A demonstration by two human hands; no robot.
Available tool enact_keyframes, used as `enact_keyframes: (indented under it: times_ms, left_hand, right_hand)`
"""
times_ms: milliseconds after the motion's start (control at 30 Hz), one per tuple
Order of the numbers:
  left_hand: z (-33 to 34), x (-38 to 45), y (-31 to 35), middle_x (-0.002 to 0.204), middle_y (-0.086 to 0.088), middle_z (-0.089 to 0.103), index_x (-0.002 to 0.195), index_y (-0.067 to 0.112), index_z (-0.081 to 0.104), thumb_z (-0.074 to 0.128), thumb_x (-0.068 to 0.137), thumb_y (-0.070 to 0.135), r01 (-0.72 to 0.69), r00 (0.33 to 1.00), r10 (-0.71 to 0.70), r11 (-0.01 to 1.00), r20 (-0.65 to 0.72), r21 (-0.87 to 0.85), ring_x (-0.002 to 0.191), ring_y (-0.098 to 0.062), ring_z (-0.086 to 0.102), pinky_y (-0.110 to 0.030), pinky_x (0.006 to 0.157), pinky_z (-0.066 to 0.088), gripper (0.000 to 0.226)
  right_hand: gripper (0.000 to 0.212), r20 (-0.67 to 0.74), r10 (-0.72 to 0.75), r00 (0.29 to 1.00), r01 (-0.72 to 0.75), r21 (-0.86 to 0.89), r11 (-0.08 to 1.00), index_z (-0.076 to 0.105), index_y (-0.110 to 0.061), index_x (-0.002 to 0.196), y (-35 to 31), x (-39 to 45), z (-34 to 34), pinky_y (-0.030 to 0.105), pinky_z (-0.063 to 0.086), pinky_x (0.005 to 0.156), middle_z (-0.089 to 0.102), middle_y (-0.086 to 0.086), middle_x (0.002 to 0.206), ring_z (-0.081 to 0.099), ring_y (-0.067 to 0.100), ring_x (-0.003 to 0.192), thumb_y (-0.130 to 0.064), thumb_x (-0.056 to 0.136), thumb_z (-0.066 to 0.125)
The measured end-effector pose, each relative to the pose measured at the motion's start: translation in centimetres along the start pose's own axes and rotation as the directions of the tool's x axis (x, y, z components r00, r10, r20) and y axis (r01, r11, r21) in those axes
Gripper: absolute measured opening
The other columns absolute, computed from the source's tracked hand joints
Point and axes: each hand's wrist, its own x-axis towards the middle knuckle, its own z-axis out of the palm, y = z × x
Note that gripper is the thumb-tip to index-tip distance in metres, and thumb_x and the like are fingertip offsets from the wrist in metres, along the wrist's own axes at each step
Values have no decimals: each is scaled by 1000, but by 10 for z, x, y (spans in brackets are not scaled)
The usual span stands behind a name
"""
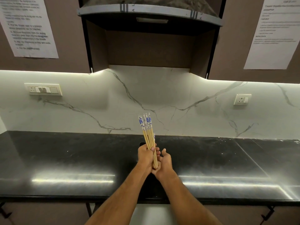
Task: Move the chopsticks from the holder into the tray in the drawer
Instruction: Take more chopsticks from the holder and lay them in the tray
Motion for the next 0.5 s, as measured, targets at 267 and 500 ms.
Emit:
enact_keyframes:
  times_ms: [267, 500]
  left_hand:
    - [-15, -9, -22, 98, -19, 75, 110, 3, 68, 49, 103, 3, -14, 971, -26, 986, 237, 164, 84, -25, 74, -40, 82, 63, 20]
    - [-28, -19, -25, 98, -18, 77, 113, 1, 67, 53, 101, 2, 67, 905, -146, 976, 398, 206, 91, -28, 77, -40, 83, 63, 19]
  right_hand:
    - [23, 183, -358, 916, 394, -580, 713, 72, -1, 113, -53, -7, 19, 50, 61, 90, 77, 19, 100, 77, 33, 94, -17, 100, 62]
    - [27, 187, -317, 930, 352, -699, 622, 66, 6, 120, -56, -8, 12, 38, 65, 75, 79, 15, 88, 79, 26, 83, 0, 94, 67]
